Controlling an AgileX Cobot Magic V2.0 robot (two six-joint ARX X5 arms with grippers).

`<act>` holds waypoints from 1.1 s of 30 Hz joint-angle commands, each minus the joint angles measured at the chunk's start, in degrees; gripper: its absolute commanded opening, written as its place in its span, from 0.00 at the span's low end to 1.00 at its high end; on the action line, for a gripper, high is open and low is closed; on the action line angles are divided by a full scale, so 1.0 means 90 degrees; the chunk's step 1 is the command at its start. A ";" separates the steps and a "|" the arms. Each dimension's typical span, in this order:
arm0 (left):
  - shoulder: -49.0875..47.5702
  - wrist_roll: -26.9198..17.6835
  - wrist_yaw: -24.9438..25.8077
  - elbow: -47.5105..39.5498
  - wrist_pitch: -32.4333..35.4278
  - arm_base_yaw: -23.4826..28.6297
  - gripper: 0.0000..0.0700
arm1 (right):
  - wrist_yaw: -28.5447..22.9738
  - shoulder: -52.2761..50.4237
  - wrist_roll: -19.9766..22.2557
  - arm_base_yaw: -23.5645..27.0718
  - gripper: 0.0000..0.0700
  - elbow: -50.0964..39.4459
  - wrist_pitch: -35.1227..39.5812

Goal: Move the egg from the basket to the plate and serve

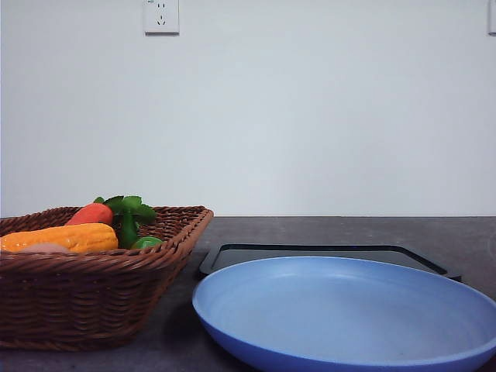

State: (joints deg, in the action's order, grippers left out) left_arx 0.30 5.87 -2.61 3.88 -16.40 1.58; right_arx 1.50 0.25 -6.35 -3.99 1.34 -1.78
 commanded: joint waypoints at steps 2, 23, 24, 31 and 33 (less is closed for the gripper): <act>-0.0015 0.1344 0.0032 -0.0141 -0.0027 0.0000 0.00 | -0.0021 -0.0005 -0.0748 0.0007 0.00 -0.0017 0.0238; 0.0499 0.2345 0.1987 0.0479 -0.0324 0.0000 0.00 | 0.0408 0.0282 -0.1564 0.0005 0.00 0.0760 -0.0622; 0.0615 0.2320 0.2041 0.0574 -0.0339 0.0000 0.00 | 0.0408 0.0375 -0.1562 0.0005 0.00 0.0890 -0.0721; 0.1731 0.1840 0.2734 0.1367 -0.0367 -0.0007 0.00 | 0.0411 0.1367 -0.1517 0.0005 0.00 0.2022 -0.1693; 0.2096 0.1690 0.3001 0.1614 -0.0370 -0.0012 0.00 | 0.0476 0.1737 -0.1403 0.0005 0.00 0.2344 -0.1947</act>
State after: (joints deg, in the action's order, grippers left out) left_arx 18.31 23.46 23.53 17.00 -20.37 1.58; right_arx 5.43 14.88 -19.63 -3.99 21.29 -19.15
